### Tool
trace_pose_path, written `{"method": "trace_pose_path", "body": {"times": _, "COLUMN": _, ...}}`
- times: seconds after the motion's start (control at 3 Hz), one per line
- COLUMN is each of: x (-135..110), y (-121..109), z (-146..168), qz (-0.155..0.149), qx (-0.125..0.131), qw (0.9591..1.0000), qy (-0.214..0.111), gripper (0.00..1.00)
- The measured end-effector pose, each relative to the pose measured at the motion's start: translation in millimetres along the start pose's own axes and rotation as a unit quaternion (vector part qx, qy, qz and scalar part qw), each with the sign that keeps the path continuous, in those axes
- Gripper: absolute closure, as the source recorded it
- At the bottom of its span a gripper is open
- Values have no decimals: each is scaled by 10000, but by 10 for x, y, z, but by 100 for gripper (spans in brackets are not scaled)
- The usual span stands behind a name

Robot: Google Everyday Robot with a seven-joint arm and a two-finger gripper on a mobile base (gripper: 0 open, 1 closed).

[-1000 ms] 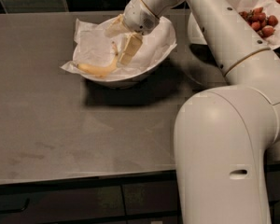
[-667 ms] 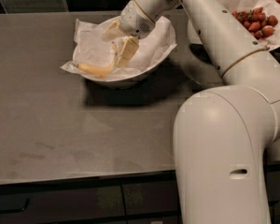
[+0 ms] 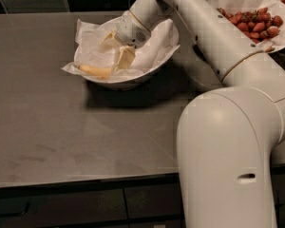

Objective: Pick banana from white bowl

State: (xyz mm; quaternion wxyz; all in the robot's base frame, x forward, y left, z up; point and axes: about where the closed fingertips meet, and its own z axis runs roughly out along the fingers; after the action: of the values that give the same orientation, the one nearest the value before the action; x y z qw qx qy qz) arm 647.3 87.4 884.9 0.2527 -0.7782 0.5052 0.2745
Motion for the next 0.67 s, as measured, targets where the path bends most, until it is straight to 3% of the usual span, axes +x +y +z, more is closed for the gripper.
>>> {"method": "trace_pose_path", "body": {"times": 0.33, "x": -12, "y": 14, "z": 87, "qz": -28, "qx": -71, "qw": 10000, "qy": 5, "gripper": 27}}
{"method": "trace_pose_path", "body": {"times": 0.67, "x": -15, "y": 14, "z": 108, "qz": -38, "qx": -90, "qw": 10000, "qy": 4, "gripper": 37}}
